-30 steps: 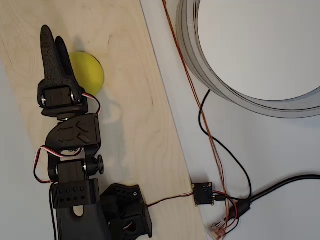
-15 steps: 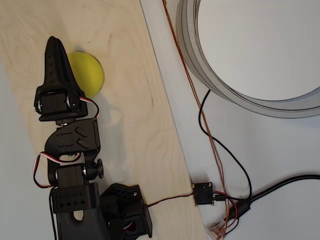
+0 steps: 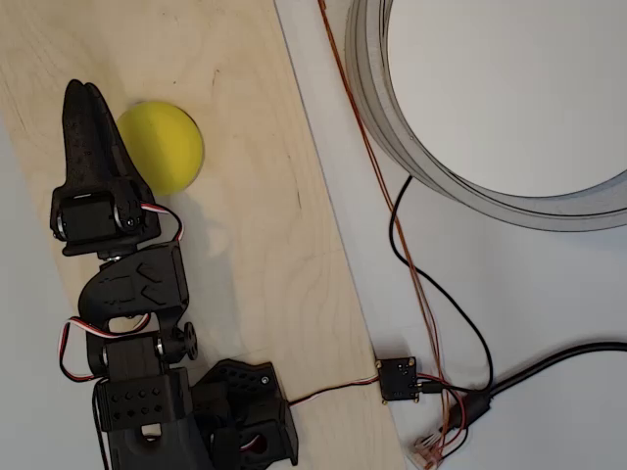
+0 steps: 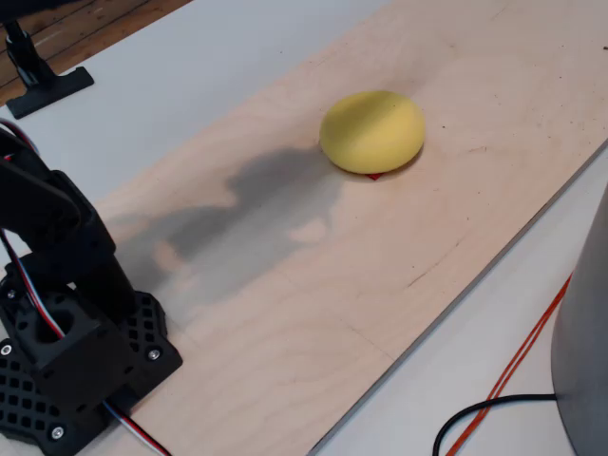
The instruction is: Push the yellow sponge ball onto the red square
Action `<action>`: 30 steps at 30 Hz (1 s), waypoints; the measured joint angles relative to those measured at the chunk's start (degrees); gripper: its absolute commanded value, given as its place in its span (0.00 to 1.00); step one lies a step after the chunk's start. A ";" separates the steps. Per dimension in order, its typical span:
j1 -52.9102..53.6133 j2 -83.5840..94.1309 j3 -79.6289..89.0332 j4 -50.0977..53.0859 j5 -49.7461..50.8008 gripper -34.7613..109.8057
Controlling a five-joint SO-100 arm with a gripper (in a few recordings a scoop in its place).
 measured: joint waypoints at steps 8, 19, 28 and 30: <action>1.32 -1.05 -0.09 -0.79 3.96 0.49; -1.05 0.26 3.52 -2.99 -1.05 0.49; -0.88 2.02 3.34 -2.99 3.08 0.24; -0.26 2.02 3.34 -2.99 3.78 0.24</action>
